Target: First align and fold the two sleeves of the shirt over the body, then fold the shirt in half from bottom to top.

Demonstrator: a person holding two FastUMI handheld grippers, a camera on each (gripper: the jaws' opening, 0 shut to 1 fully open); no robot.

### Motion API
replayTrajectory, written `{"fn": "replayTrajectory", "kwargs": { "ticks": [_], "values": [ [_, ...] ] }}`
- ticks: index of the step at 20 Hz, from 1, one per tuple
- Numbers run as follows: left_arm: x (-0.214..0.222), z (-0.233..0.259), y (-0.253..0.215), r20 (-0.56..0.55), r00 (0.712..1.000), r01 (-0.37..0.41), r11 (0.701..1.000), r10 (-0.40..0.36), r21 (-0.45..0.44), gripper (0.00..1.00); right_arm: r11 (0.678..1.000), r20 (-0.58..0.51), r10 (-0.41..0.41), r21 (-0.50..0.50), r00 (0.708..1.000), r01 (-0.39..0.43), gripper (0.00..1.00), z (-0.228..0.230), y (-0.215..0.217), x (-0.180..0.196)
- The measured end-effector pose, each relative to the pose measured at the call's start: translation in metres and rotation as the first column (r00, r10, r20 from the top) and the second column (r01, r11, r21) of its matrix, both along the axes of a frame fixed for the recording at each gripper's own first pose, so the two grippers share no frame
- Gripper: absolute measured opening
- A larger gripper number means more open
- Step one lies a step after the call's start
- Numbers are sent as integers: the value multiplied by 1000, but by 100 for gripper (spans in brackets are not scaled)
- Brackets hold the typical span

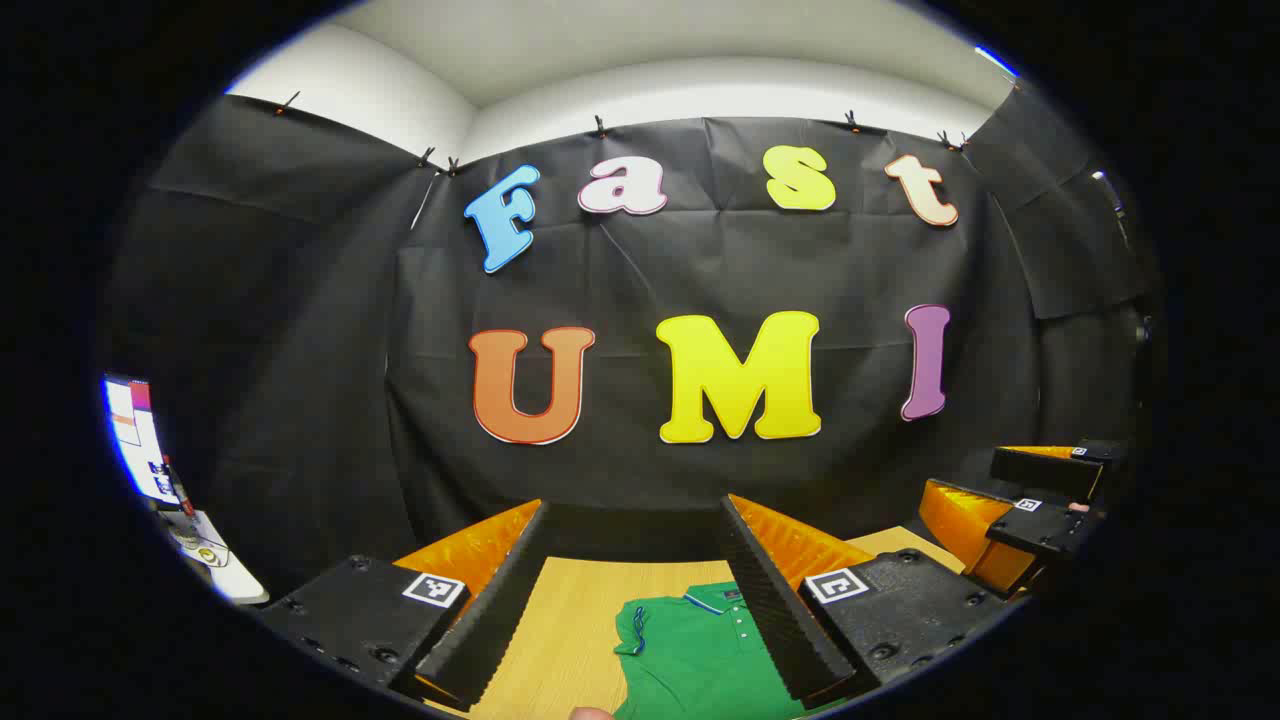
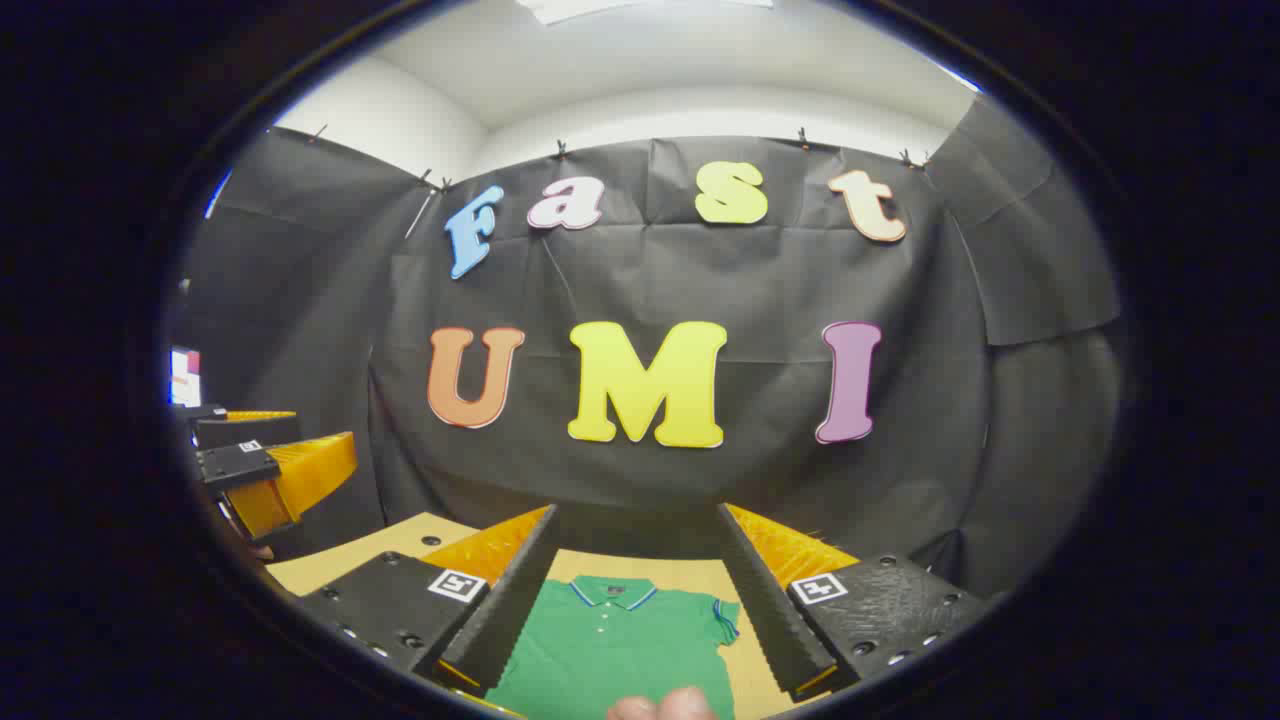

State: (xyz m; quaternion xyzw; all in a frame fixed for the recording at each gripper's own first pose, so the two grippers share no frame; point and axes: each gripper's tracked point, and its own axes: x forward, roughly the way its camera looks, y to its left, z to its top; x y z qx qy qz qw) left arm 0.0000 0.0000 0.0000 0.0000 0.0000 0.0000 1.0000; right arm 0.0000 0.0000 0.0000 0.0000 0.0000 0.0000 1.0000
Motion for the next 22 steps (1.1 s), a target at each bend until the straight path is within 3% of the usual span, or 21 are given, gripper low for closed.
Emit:
{"fn": "replayTrajectory", "kwargs": {
  "ticks": [7, 14, 22],
  "values": [
    [7, -7, -12, -20, 999, 28, 999, -28, -24, 100, 998, -1, -64, -16, 998, 64, 96, 8, -20, 5],
    [17, -9, -19, -32, 998, 51, 999, -52, -17, 100, 998, -7, -54, -9, 999, 54, 93, 9, -17, 10],
    [29, -18, -22, -48, 997, 53, 998, -54, -24, 100, 997, -9, -74, -27, 997, 74, 96, 8, -31, 25]
  ]
}}
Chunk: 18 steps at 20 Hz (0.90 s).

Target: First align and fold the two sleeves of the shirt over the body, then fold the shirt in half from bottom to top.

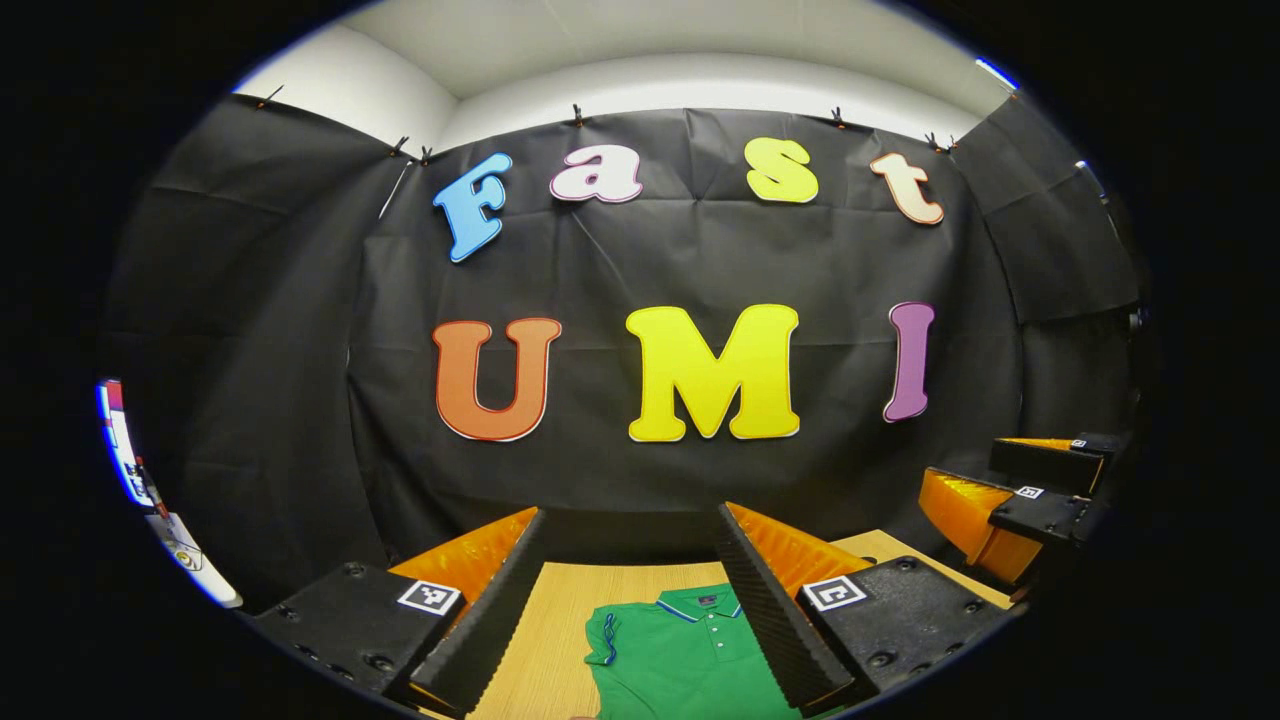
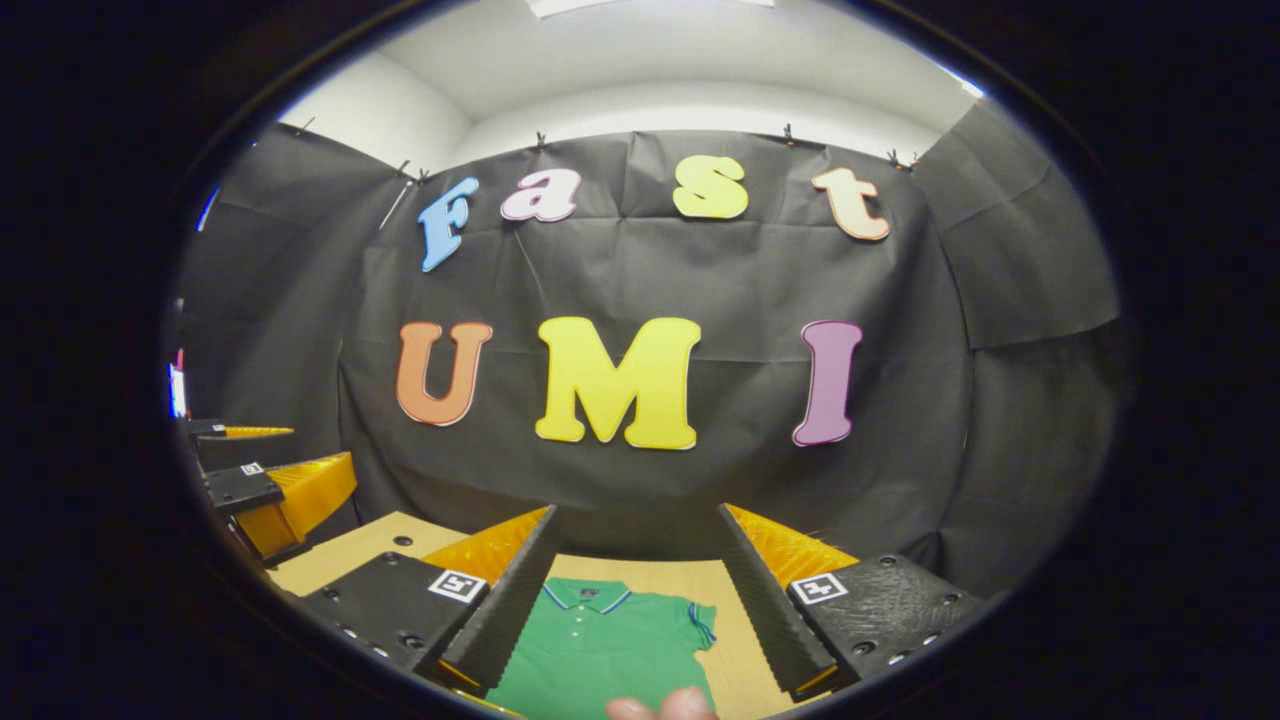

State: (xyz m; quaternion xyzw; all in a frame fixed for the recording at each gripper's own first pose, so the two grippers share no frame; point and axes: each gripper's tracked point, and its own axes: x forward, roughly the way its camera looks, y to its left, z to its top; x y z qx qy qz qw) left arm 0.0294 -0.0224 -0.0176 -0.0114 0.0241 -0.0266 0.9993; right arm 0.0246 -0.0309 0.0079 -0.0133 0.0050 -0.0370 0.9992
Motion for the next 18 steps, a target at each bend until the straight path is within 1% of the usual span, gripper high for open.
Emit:
{"fn": "replayTrajectory", "kwargs": {
  "ticks": [4, 5, 6, 8, 9, 12, 13, 14, 15, 18],
  "values": [
    [7, -5, -4, -19, 1000, 4, 1000, -5, -10, 100, 1000, -31, -13, -6, 999, 13, 95, -12, -17, 13],
    [9, -8, -6, -23, 1000, 5, 1000, -5, -12, 100, 1000, -62, -6, -10, 998, 6, 96, -21, -24, 19],
    [10, -9, -6, -25, 1000, 1, 1000, -1, -10, 100, 1000, -85, 0, -6, 996, -1, 95, -28, -28, 23],
    [16, -10, -6, -29, 1000, -4, 1000, 4, -8, 100, 1000, -125, 10, 6, 992, -9, 96, -42, -36, 32],
    [17, -12, -7, -31, 999, -9, 1000, 9, -4, 100, 1000, -144, 12, 6, 989, -11, 93, -50, -40, 37],
    [24, -17, -9, -41, 999, -17, 1000, 17, 9, 100, 1000, -172, 16, 4, 985, -16, 95, -69, -53, 51],
    [29, -17, -9, -39, 999, -22, 1000, 23, 16, 100, 1000, -189, 13, -3, 982, -14, 96, -80, -60, 58],
    [33, -18, -9, -38, 999, -28, 999, 29, 22, 100, 1000, -212, 11, -6, 977, -13, 95, -91, -67, 65],
    [35, -17, -9, -37, 999, -33, 999, 34, 28, 100, 1000, -234, 11, -8, 972, -13, 96, -102, -72, 72],
    [46, -21, -15, -45, 998, -48, 998, 50, 40, 100, 999, -315, -1, -31, 949, -9, 95, -139, -95, 100]
  ]
}}
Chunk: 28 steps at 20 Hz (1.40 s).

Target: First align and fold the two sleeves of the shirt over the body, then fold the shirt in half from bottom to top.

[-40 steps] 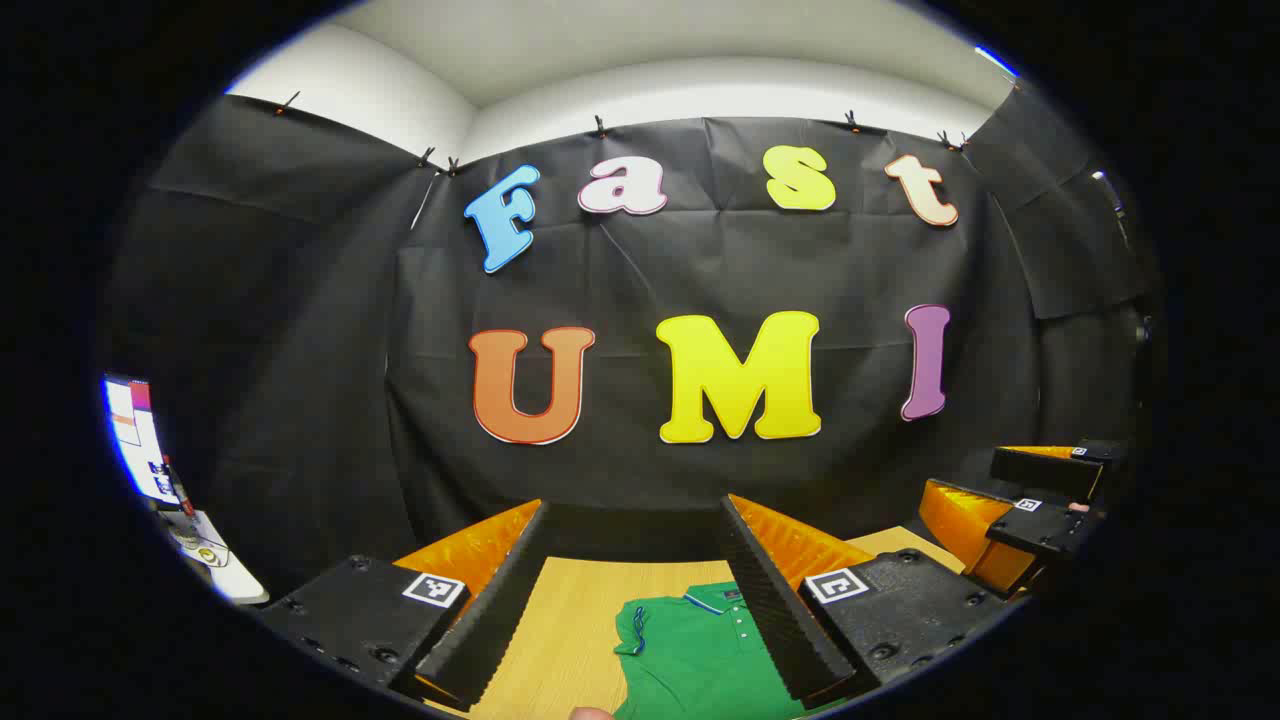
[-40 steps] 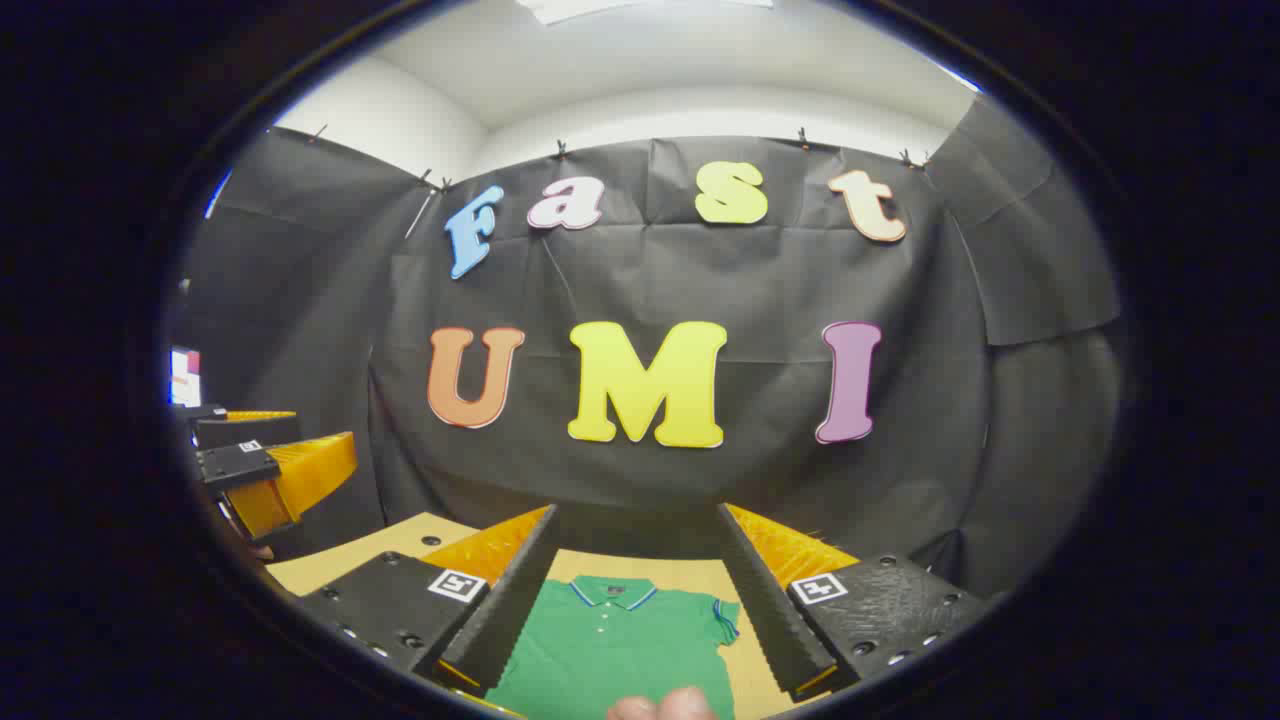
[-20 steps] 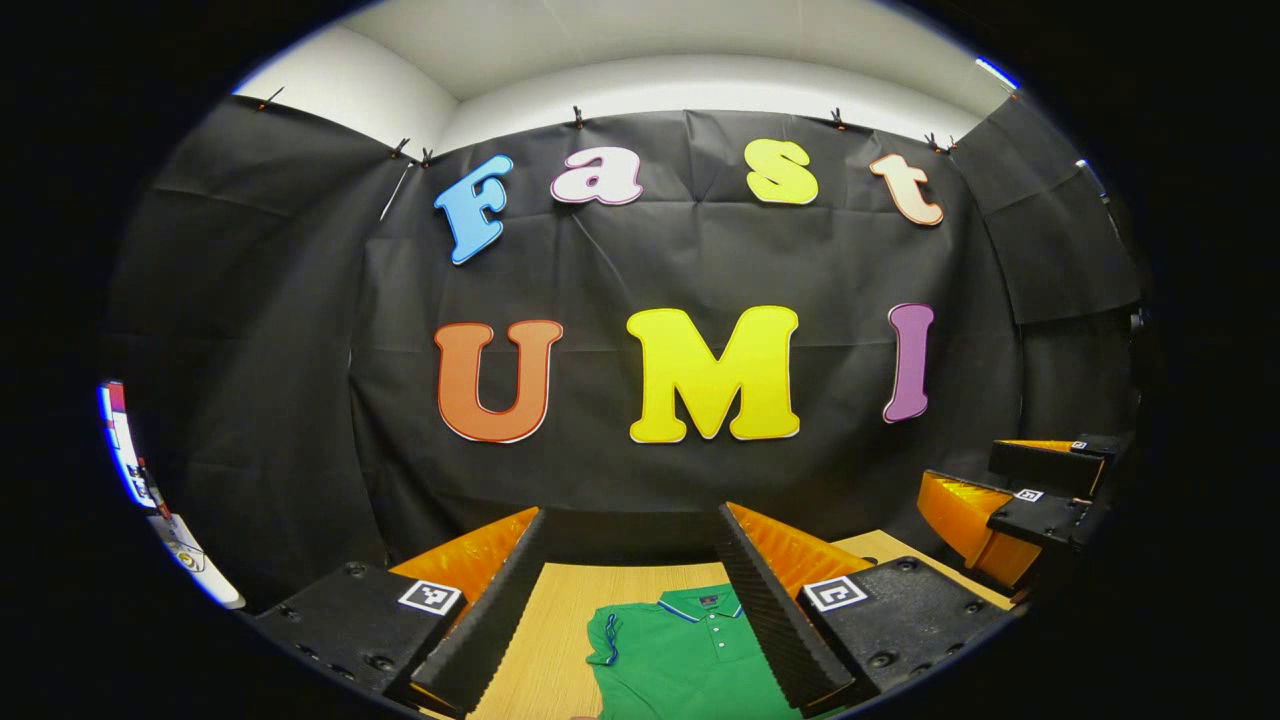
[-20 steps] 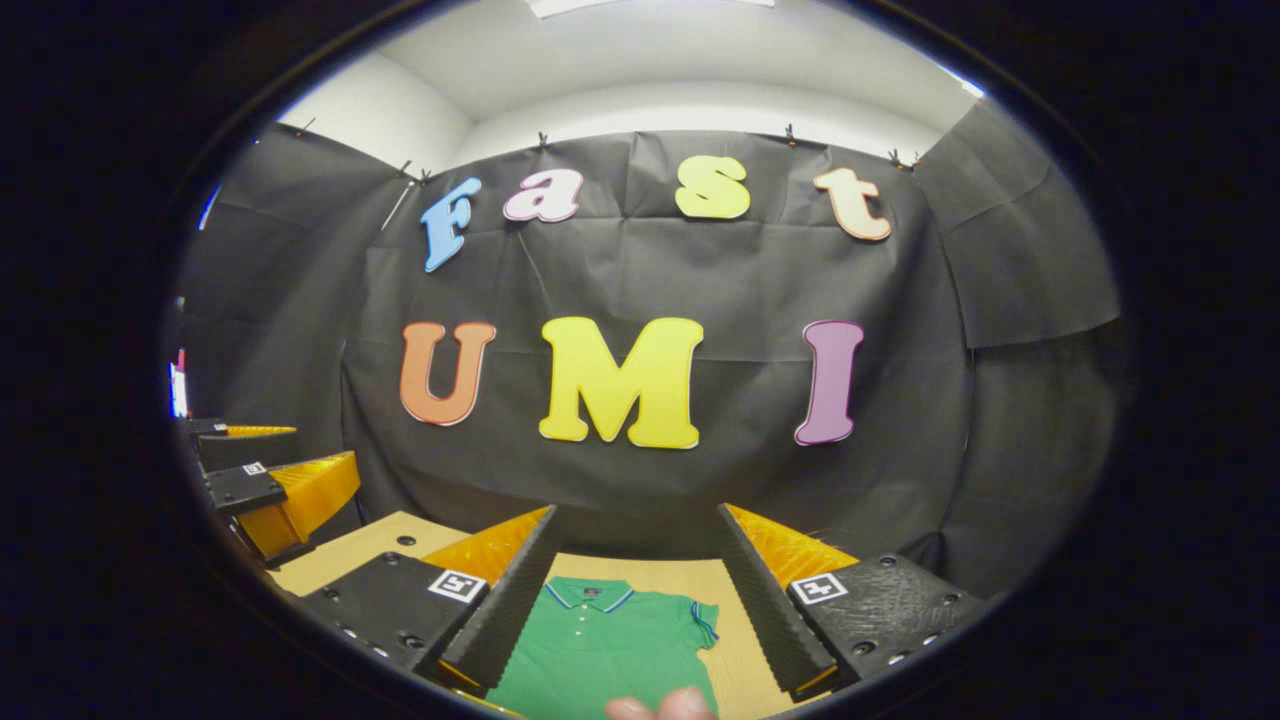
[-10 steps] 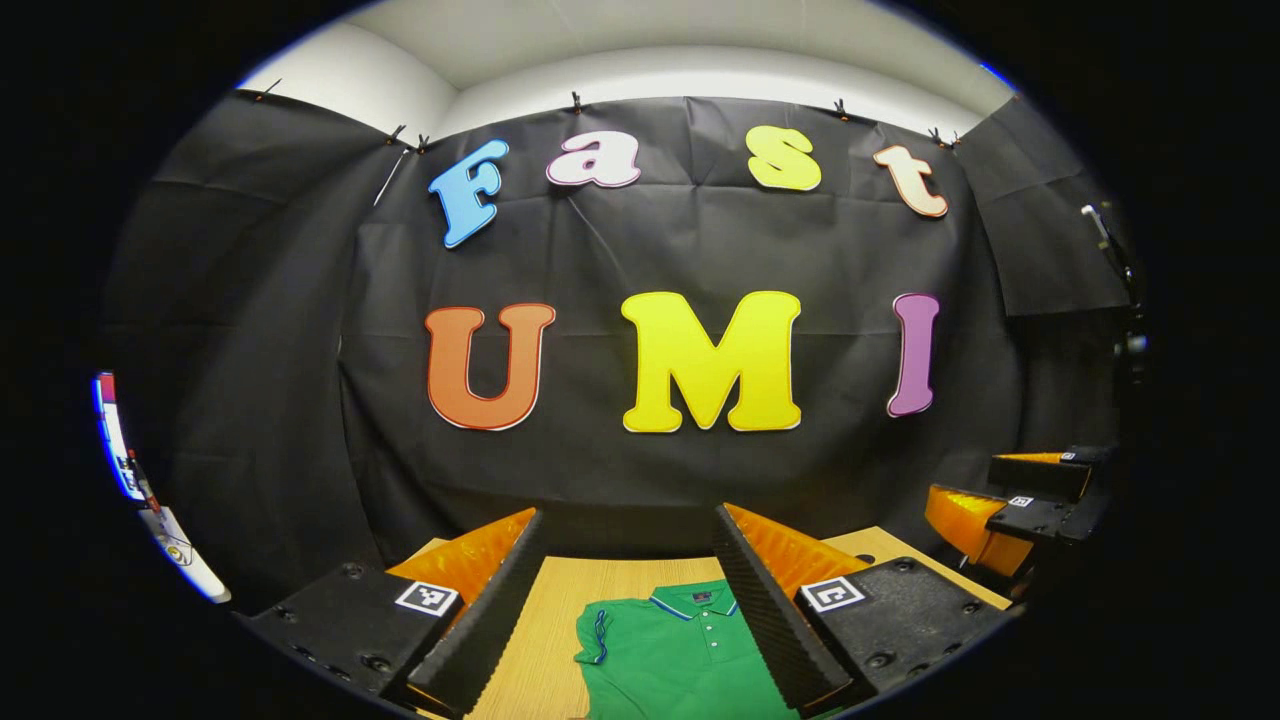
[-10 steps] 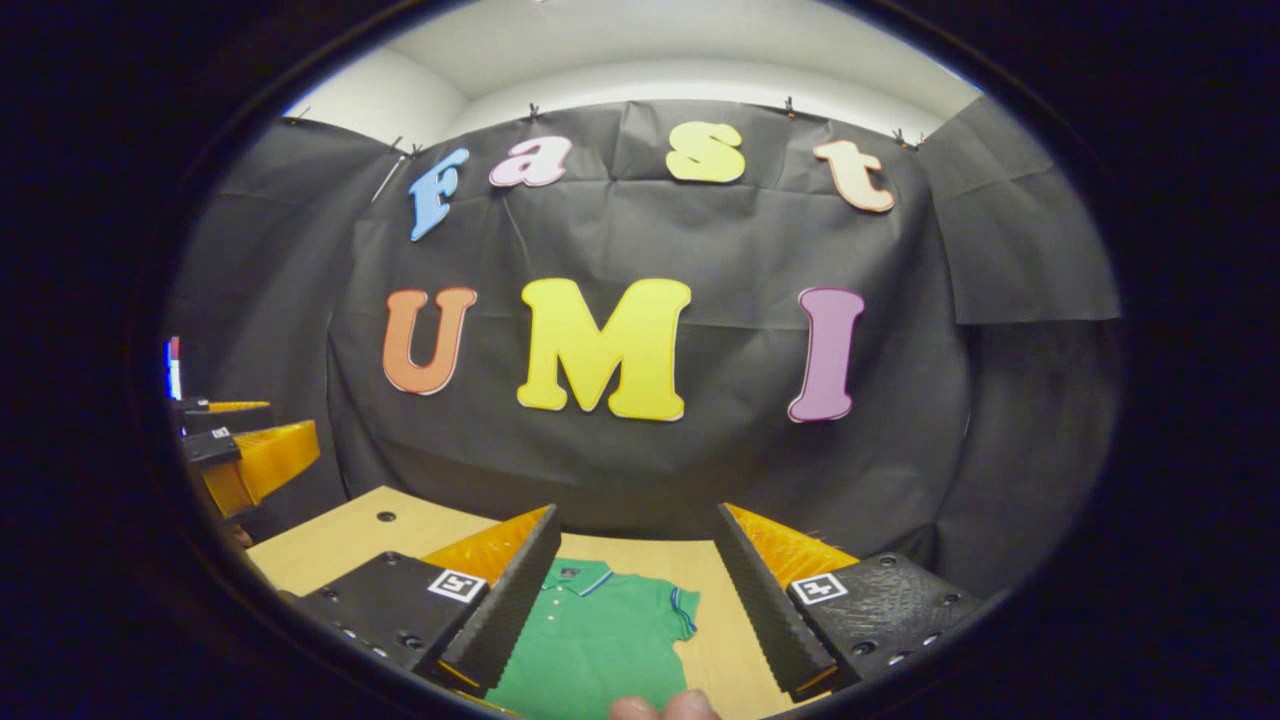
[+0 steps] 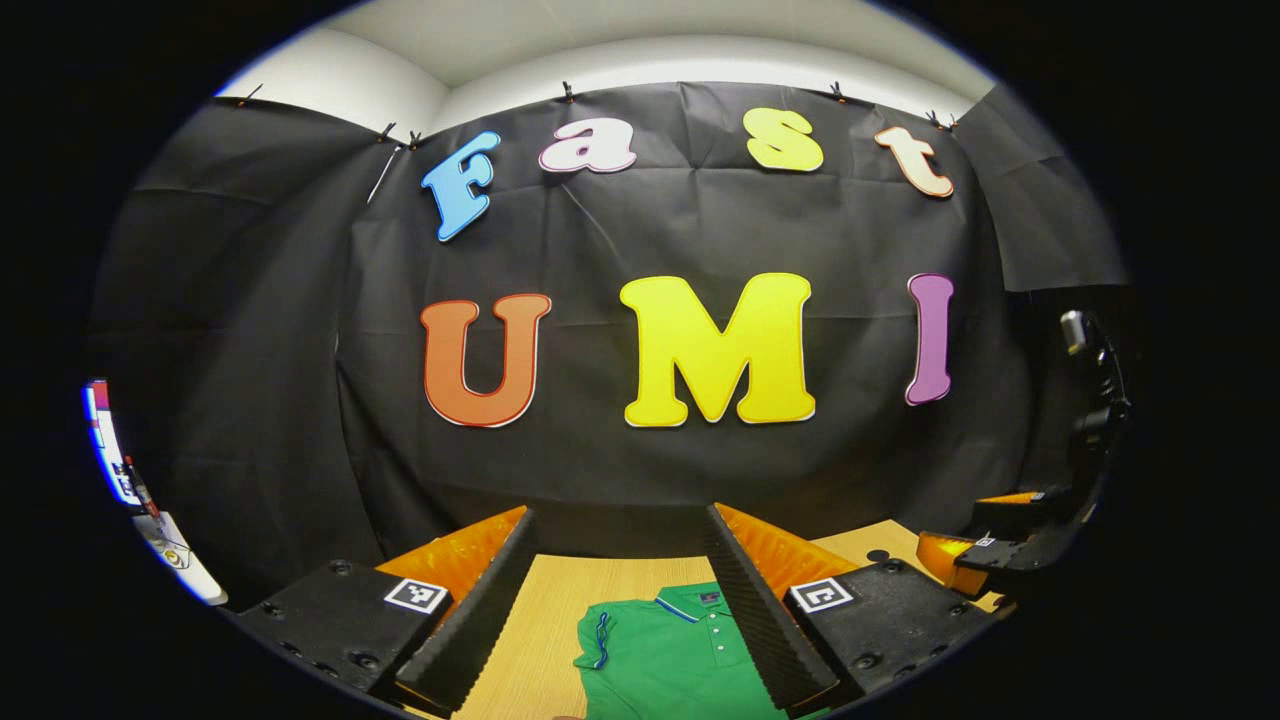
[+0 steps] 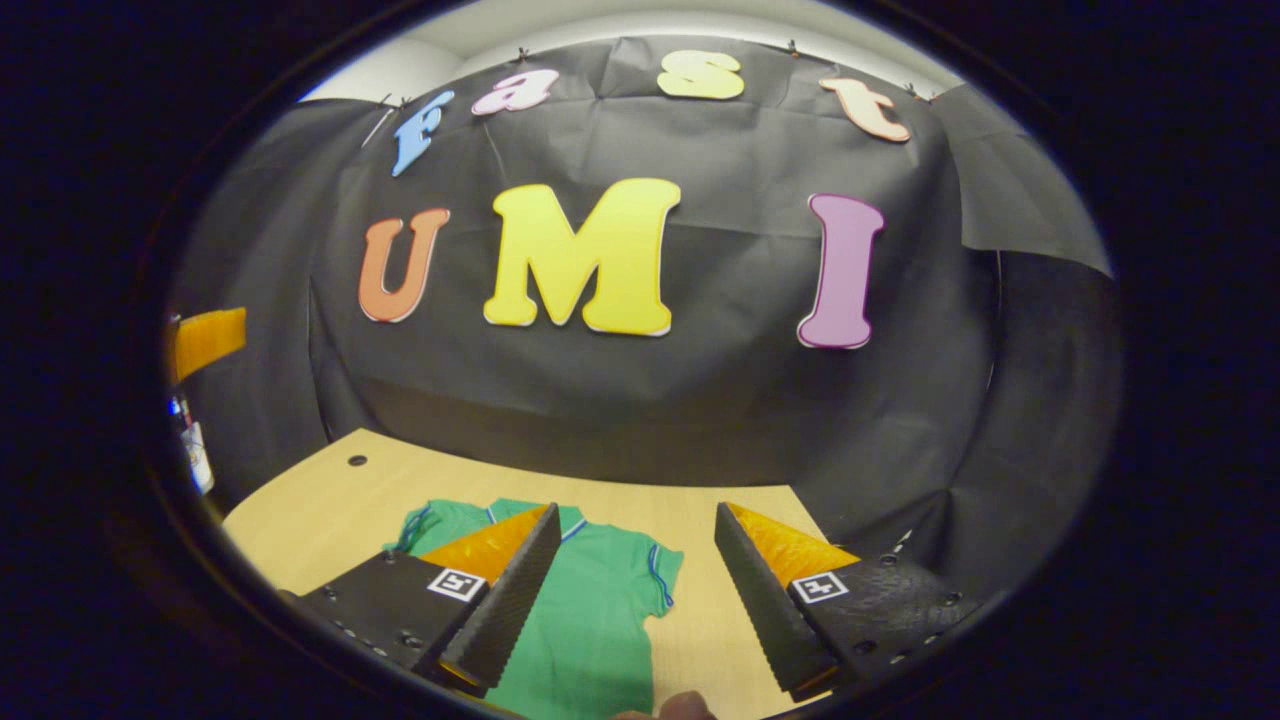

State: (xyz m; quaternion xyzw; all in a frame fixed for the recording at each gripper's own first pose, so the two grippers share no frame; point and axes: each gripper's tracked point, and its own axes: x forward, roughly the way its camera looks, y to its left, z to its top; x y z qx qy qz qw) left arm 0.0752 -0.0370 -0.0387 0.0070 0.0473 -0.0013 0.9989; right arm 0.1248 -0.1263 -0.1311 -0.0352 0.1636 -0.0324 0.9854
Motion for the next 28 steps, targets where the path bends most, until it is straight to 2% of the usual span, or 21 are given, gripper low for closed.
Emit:
{"fn": "replayTrajectory", "kwargs": {
  "ticks": [4, 7, 14, 20, 22, 26, 27, 28],
  "values": [
    [8, -5, -8, -17, 1000, -4, 1000, 4, 4, 100, 1000, -101, 28, -2, 994, -28, 95, -50, -18, 38],
    [11, -11, -9, -30, 999, -16, 1000, 16, 7, 100, 999, -193, 47, 33, 980, -41, 98, -94, -28, 62],
    [24, -29, -8, -88, 995, -54, 999, 54, -1, 100, 997, -375, 59, 63, 925, -38, 95, -202, -50, 101],
    [29, -40, -6, -119, 991, -64, 998, 67, 27, 100, 996, -473, 56, 88, 879, -16, 95, -261, -56, 119],
    [31, -42, -7, -124, 990, -64, 998, 67, 29, 100, 996, -491, 61, 81, 869, -24, 84, -268, -55, 120],
    [34, -46, -10, -136, 989, -58, 998, 62, 31, 100, 997, -522, 39, 73, 852, -1, 23, -281, -60, 121],
    [33, -45, -11, -134, 989, -57, 998, 61, 30, 100, 995, -531, 40, 101, 846, 16, 17, -283, -59, 120],
    [33, -45, -13, -134, 989, -54, 998, 57, 27, 100, 992, -534, 41, 126, 844, 31, 3, -284, -58, 120]
  ]
}}
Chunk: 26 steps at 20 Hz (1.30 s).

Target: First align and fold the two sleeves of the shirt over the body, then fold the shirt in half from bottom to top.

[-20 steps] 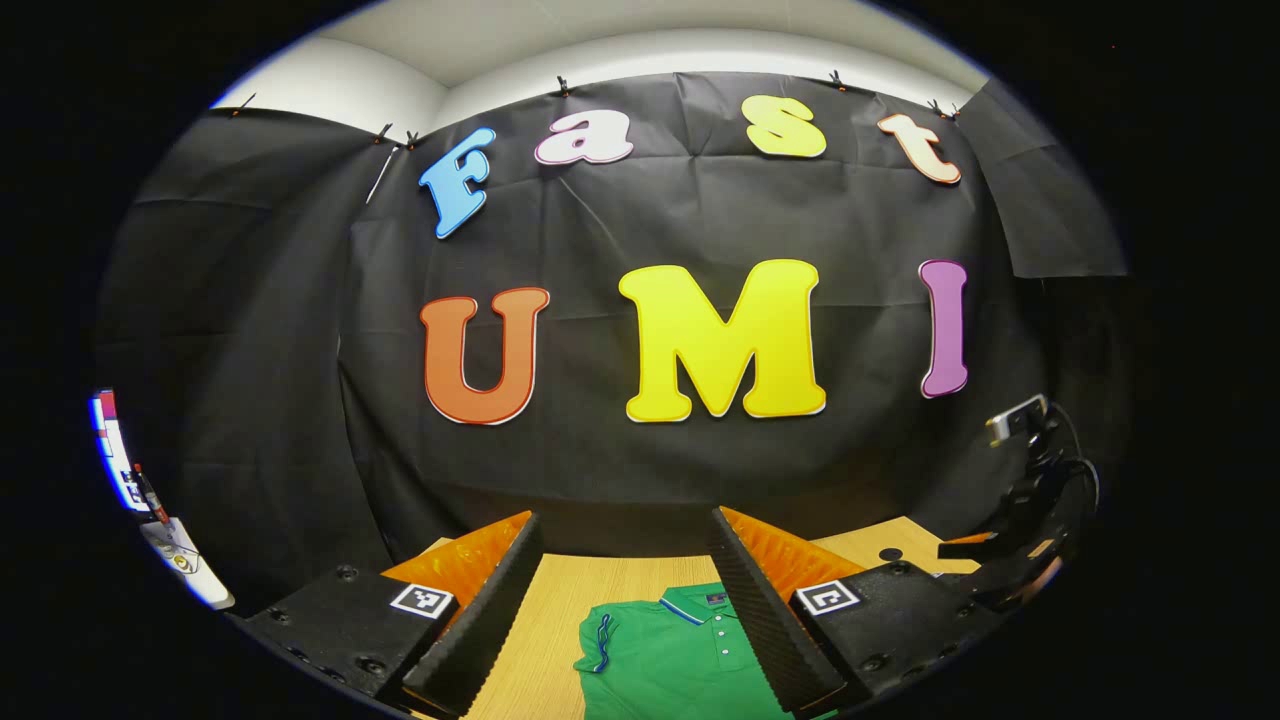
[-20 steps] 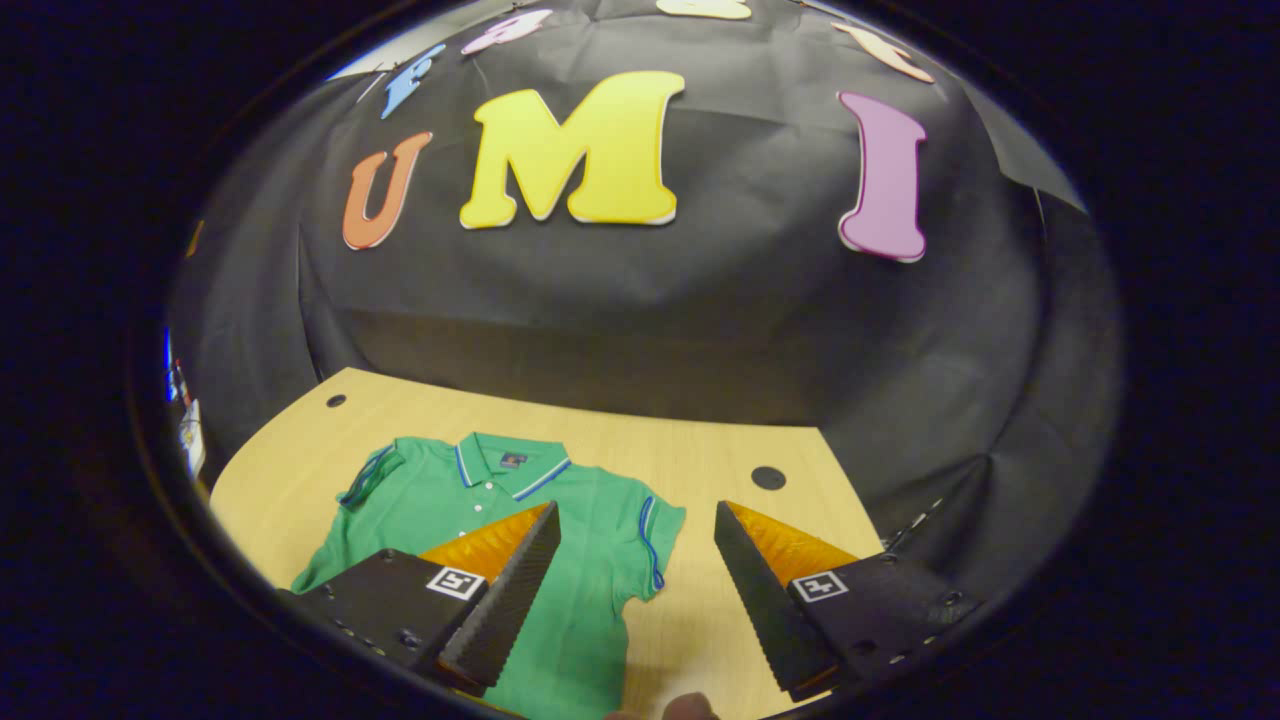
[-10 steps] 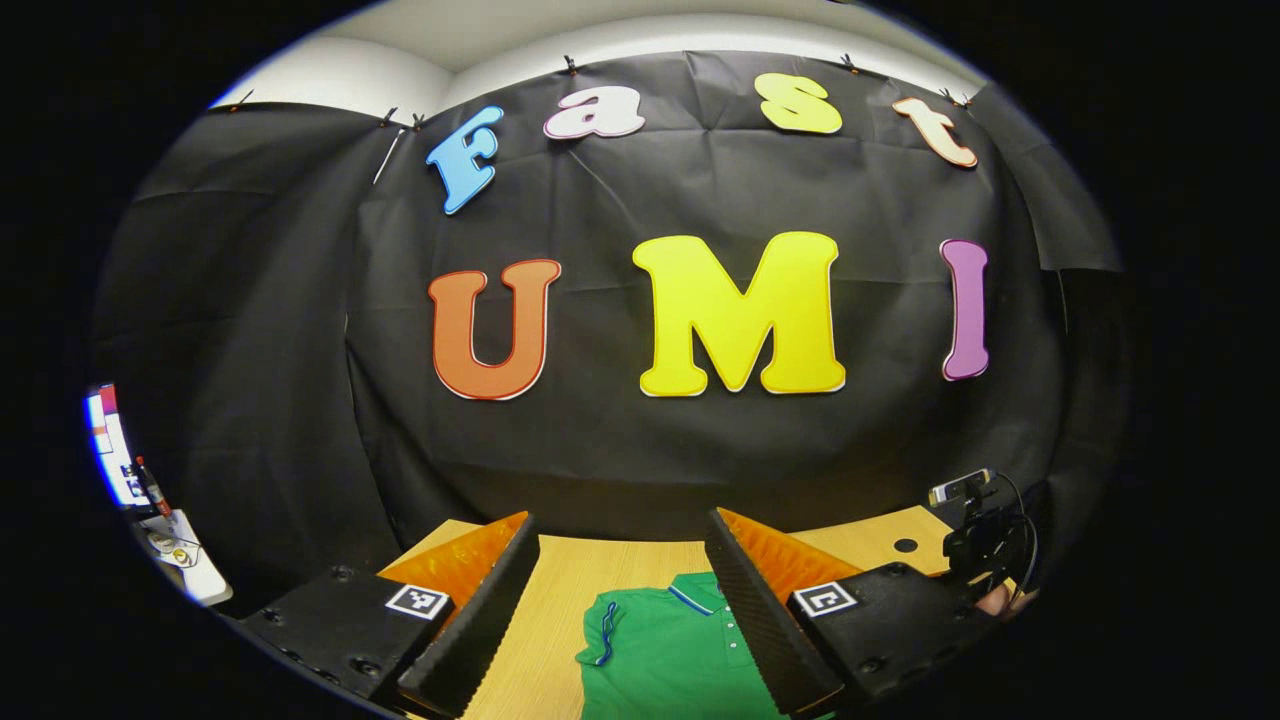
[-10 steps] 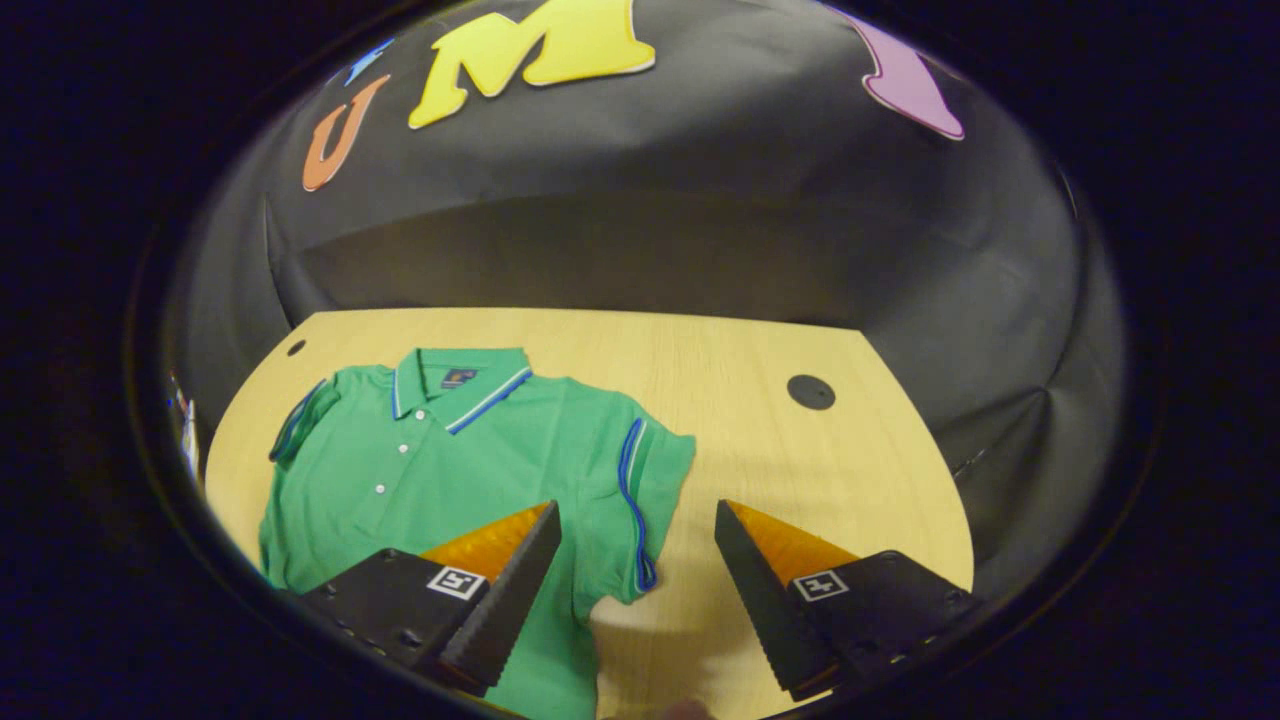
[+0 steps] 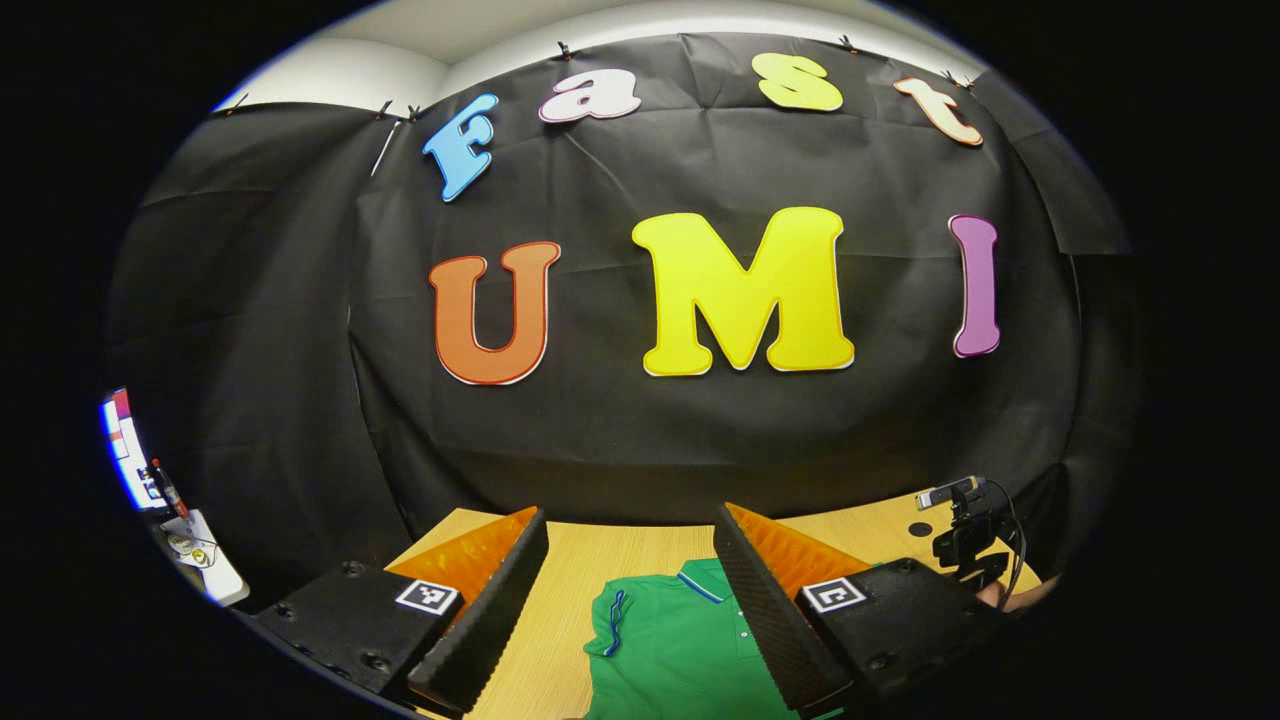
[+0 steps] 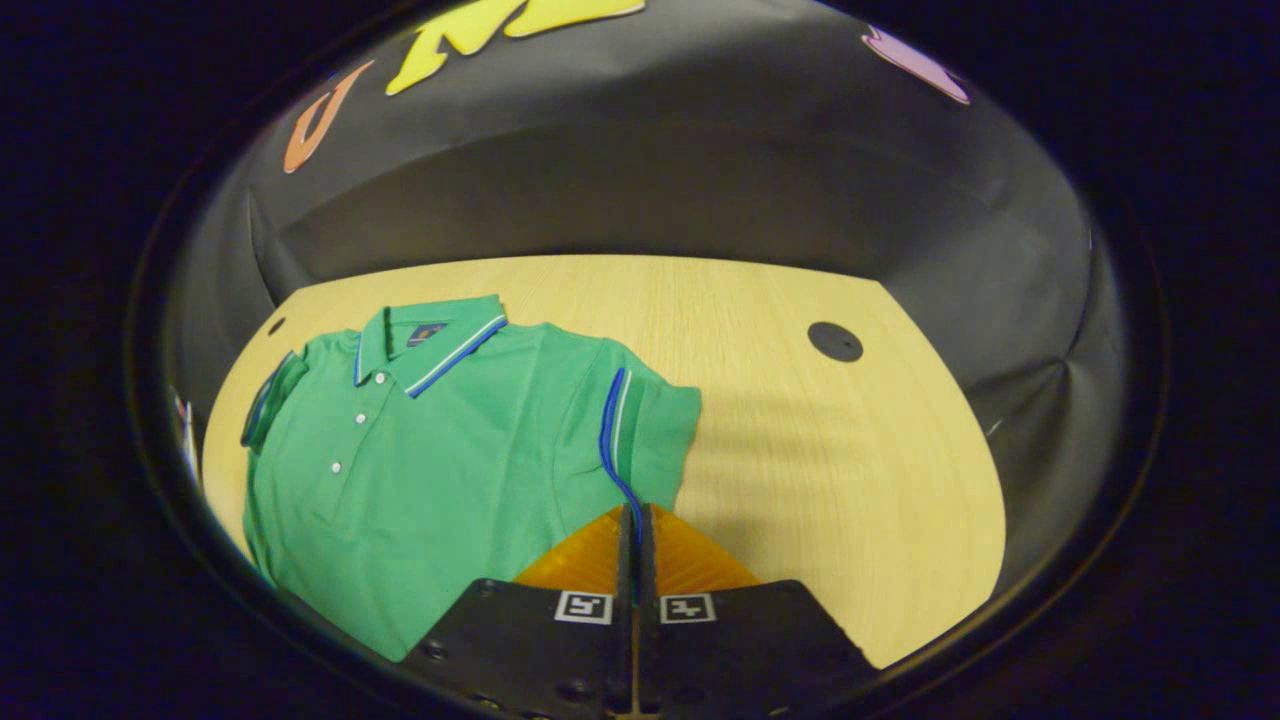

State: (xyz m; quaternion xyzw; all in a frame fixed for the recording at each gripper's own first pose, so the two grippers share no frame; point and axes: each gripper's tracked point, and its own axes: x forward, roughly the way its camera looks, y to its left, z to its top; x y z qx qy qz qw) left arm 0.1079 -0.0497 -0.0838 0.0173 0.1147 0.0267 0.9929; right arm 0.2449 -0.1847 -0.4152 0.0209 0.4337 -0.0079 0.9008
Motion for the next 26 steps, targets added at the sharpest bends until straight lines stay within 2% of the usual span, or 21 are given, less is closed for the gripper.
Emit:
{"fn": "replayTrajectory", "kwargs": {
  "ticks": [3, 6, 11, 14, 20, 26],
  "values": [
    [-1, -2, -4, -7, 1000, 5, 1000, -5, -8, 100, 1000, 6, 7, 16, 1000, -7, 0, 7, 2, 0],
    [-2, 1, -1, 2, 1000, 3, 1000, -3, -12, 100, 1000, 65, 14, 22, 998, -16, 0, 36, 9, 3],
    [-9, -1, 8, 2, 1000, -22, 999, 22, -43, 100, 998, 125, 4, 61, 992, -12, 0, 80, 38, 10],
    [-17, -1, 19, -1, 999, -43, 998, 43, -56, 100, 996, 140, 13, 89, 990, -26, 0, 94, 72, 17],
    [-39, 3, 61, -3, 993, -120, 993, 120, -21, 100, 992, 120, 59, 106, 991, -72, 0, 84, 143, 30],
    [-46, 5, 78, -7, 988, -153, 988, 153, -9, 100, 994, 74, 59, 87, 996, -65, 1, 64, 171, 33]
  ]
}}
